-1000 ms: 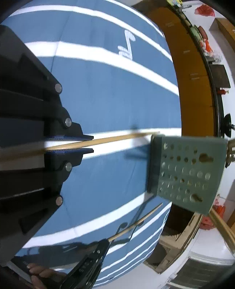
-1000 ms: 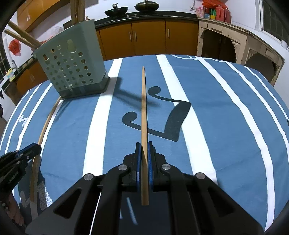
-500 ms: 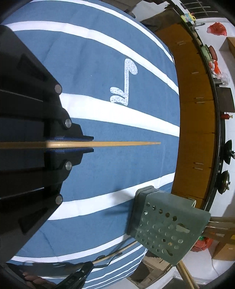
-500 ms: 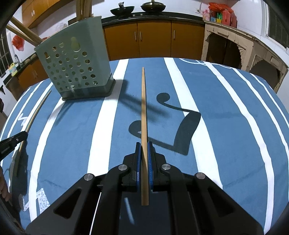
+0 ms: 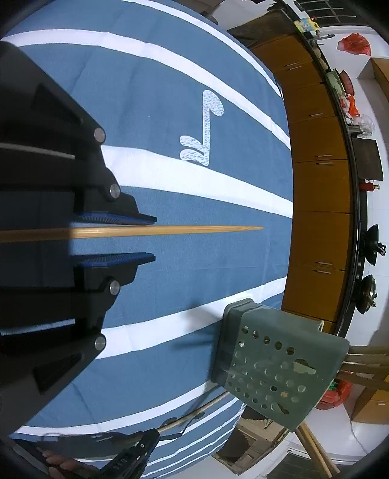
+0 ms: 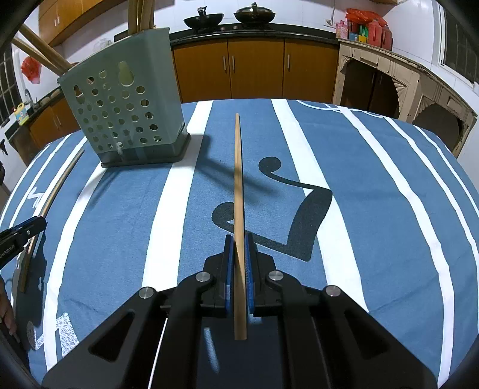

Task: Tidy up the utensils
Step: 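Hold both grasped chopsticks low above the cloth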

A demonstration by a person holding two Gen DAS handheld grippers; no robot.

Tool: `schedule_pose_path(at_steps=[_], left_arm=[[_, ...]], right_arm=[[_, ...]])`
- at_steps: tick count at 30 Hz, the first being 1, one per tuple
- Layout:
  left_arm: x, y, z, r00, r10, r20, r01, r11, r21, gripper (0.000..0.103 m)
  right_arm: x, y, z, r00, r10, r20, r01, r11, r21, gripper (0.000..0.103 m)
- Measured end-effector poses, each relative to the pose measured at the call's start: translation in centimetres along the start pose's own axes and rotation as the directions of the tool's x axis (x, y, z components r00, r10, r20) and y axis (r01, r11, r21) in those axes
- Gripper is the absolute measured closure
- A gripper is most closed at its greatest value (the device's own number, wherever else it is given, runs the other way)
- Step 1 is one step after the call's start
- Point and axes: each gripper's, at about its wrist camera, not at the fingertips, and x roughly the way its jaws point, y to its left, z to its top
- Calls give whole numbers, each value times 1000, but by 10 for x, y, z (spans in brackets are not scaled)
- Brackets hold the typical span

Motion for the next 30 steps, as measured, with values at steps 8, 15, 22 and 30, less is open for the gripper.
schedule_pose_path(at_steps=[8, 15, 22, 30], left_arm=[[-1, 0, 0, 1000, -1, 0, 1, 1000, -1, 82], [-7, 2, -8, 1000, 7, -2, -7, 1000, 11, 82], [-12, 3, -15, 1000, 11, -4, -11, 1000, 16, 84], [-14, 8, -16, 1000, -7, -26, 7, 1000, 10, 95]], right_arm=[[0, 0, 0, 1000, 0, 0, 0, 1000, -1, 94], [-2, -3, -4, 1000, 12, 0, -12, 1000, 20, 94], [-2, -3, -5, 1000, 1, 0, -1, 1000, 14, 94], [-6, -6, -6, 999, 39, 1, -39, 999, 33, 95]])
